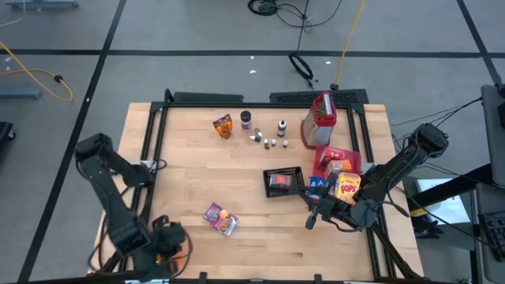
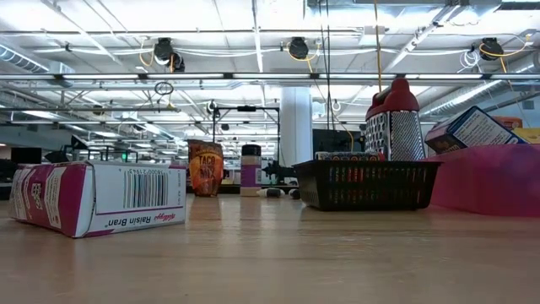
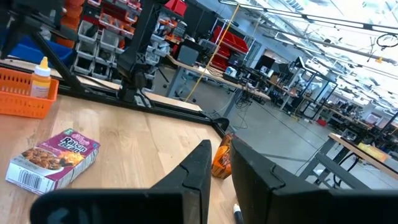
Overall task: Pick & Place Kitchen Items
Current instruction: Put the small red food coloring bottle into the orange bin, then put the small orange food coloring bottle into the orange bin
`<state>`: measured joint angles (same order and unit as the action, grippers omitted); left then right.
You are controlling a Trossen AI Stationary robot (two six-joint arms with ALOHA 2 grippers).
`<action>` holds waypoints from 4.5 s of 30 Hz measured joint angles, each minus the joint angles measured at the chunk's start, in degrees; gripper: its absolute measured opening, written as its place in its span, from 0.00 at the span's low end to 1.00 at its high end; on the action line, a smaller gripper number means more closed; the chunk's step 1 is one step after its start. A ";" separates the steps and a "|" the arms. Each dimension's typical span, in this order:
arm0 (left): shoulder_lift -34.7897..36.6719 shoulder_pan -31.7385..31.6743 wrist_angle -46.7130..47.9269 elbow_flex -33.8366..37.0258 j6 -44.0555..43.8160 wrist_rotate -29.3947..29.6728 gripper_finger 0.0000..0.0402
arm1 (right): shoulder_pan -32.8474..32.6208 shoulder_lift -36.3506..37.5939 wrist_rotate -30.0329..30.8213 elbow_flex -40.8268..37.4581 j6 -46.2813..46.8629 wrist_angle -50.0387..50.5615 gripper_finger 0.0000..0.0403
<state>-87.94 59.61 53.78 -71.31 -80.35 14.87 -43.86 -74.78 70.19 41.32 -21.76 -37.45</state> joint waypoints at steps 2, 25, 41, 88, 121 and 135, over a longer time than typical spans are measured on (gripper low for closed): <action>0.00 2.29 0.01 0.00 -0.98 2.38 0.00 | 0.00 0.00 0.00 0.00 -0.03 0.00 0.13; 0.00 11.34 -16.63 17.82 -11.18 10.36 0.00 | 0.00 0.00 0.00 0.04 -0.13 -0.02 0.13; 1.92 11.39 -22.59 21.11 -11.29 12.16 0.04 | 0.00 0.00 0.00 0.04 -0.15 -0.02 0.13; 11.08 -29.52 -27.68 21.29 31.37 14.32 0.16 | 0.00 0.00 0.00 0.04 -0.14 -0.01 0.13; -18.20 -68.37 -82.32 19.32 61.21 -4.05 0.28 | 0.01 0.00 0.01 -0.02 -1.46 0.48 0.13; -29.54 -70.05 -78.57 5.47 64.93 -0.99 0.59 | 0.01 0.00 0.04 -0.02 -1.48 0.50 0.13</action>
<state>-117.48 -10.44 -24.79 -65.83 -15.42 13.88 -43.84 -74.78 70.24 41.30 -23.24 -36.95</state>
